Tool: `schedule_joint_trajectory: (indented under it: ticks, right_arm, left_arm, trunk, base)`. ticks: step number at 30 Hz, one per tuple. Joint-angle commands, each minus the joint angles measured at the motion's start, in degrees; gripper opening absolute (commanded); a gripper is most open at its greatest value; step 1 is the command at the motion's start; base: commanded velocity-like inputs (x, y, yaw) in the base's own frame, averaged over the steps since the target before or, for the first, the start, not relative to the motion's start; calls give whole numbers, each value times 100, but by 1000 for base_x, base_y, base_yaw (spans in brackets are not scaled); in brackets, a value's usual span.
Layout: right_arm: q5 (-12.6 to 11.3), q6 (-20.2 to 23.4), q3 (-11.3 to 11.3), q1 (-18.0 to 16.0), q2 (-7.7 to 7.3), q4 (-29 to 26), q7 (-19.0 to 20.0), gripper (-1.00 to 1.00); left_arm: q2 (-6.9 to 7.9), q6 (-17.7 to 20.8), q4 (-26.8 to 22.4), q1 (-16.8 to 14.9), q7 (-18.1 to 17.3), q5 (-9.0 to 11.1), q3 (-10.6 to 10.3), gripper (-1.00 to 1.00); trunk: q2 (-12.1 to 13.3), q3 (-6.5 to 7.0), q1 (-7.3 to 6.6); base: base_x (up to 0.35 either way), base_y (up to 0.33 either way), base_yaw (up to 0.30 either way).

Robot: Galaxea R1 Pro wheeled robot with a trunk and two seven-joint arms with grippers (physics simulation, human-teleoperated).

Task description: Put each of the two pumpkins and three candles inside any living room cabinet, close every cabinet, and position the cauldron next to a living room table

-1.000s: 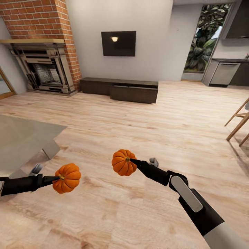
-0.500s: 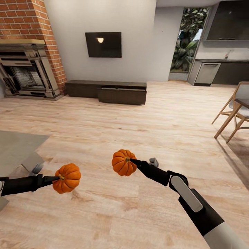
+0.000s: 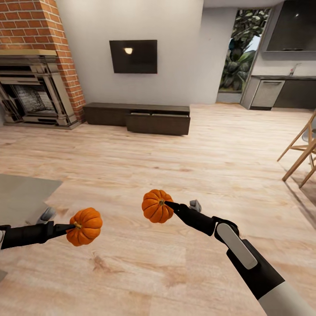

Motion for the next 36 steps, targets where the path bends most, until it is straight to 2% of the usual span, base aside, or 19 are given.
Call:
schedule_joint_trajectory:
  ticks: [1, 26, 31, 36]
  right_arm:
    - [-47, 9, 4, -6, -3, -2, 6, -100]
    - [-3, -1, 4, -6, 1, 92, 5, -100]
    - [15, -325, 18, -6, 5, 306, 5, -100]
    - [25, -415, 15, -6, -6, 333, 18, -100]
  left_arm:
    - [4, 46, 2, -8, -11, 80, -9, -100]
    - [-45, 40, -49, -8, -11, 80, -54, -100]
    - [-49, 37, -44, -8, -11, 80, -59, -100]
    - [-57, 38, -21, -8, -10, 80, -65, -100]
  trunk:
    - [-2, -4, 2]
    - [-2, -4, 2]
    - [-2, -4, 2]
    - [-2, -4, 2]
  base:
    - [312, 120, 0]
    - [329, 9, 0]
    - [331, 0, 0]
    - [331, 0, 0]
